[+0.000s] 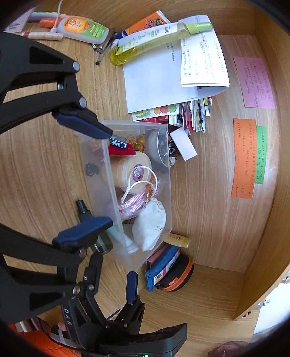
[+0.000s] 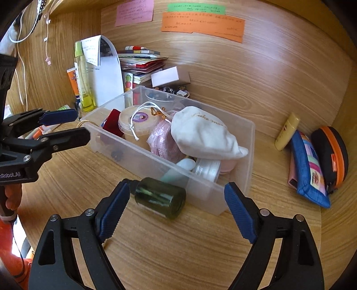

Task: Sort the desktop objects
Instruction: 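Open both tools to drop the tube and clip into the box, then move both tools toward the green bottle and small seashell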

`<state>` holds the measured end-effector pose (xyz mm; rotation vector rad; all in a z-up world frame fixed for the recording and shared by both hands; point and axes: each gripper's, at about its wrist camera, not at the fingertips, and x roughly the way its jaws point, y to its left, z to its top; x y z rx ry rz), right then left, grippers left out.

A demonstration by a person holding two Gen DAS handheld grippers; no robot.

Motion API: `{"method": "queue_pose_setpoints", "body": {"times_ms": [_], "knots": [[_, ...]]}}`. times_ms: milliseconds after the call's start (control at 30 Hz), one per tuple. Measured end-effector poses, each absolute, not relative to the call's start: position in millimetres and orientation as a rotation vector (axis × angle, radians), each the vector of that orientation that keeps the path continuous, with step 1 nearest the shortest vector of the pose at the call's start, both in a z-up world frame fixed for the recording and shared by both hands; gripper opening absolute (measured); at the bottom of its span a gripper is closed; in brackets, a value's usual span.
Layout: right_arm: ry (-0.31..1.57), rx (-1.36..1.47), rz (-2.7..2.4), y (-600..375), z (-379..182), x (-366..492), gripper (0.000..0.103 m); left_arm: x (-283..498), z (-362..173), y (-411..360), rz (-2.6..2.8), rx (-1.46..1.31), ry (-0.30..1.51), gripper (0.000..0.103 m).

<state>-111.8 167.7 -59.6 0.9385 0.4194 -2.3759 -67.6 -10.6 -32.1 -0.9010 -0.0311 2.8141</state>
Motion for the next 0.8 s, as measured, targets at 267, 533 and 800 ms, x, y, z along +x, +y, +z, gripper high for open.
{"method": "queue_pose_setpoints", "body": {"times_ms": [267,533,800], "knots": [[0.337,0.97,-2.404,192,-62,-100,0.085,-50,-47,2,2.761,-0.982,-0.022,0.075],[0.277,1.029,-2.417,216,-74,-91,0.085,-31,-79,26,2.651,-1.115,-0.035,0.075],[0.242,1.071,-2.397,225,-85,-83,0.085,-14,-97,52,2.595,-1.13,0.008,0.075]]}}
